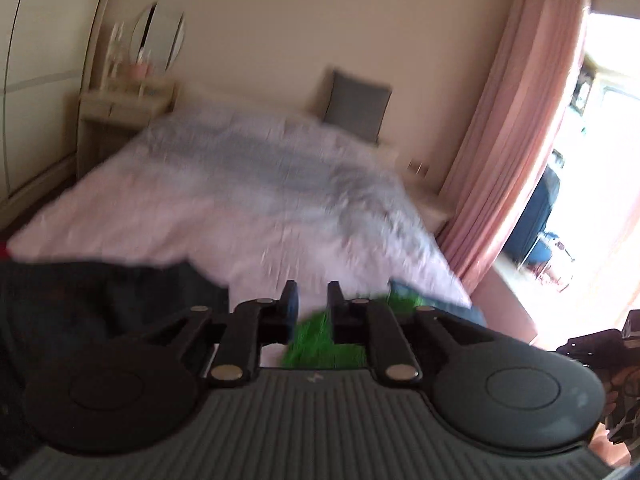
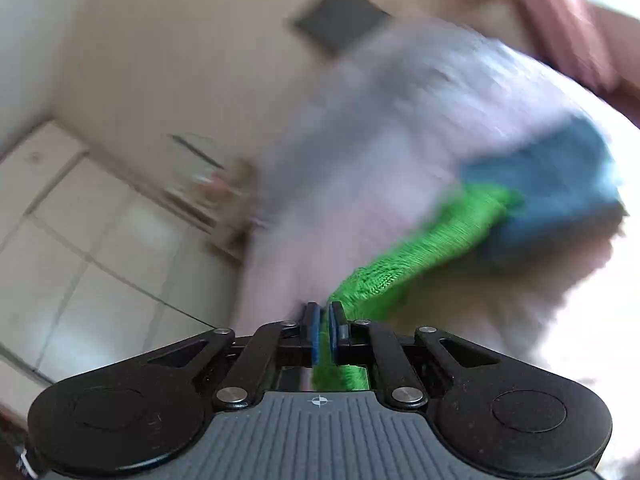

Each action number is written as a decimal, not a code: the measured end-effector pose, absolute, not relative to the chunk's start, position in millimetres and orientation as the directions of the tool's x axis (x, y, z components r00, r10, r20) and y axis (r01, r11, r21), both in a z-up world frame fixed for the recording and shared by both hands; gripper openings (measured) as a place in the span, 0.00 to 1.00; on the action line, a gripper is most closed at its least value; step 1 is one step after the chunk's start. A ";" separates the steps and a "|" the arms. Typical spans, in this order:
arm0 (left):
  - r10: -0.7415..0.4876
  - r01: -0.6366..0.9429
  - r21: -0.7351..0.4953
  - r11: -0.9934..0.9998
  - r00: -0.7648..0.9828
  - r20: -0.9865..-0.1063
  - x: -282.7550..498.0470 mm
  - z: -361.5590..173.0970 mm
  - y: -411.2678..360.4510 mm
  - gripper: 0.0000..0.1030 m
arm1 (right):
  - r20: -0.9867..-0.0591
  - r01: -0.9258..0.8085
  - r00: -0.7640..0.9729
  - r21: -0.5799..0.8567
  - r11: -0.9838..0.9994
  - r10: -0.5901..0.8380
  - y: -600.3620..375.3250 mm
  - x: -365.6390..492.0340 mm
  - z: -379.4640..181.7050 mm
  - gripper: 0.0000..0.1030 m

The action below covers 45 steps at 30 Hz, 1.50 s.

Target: Fold clothes

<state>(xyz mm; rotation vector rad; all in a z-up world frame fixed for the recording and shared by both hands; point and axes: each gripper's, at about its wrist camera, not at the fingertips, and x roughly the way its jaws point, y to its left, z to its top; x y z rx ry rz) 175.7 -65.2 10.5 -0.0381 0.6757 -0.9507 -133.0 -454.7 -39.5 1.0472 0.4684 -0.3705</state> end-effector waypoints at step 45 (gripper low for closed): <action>-0.669 0.667 -0.434 0.605 0.131 -0.732 134.3 -170.9 -29.1 0.04 | -0.563 0.523 0.820 0.810 0.265 0.103 -421.6 -248.7 -219.5 0.04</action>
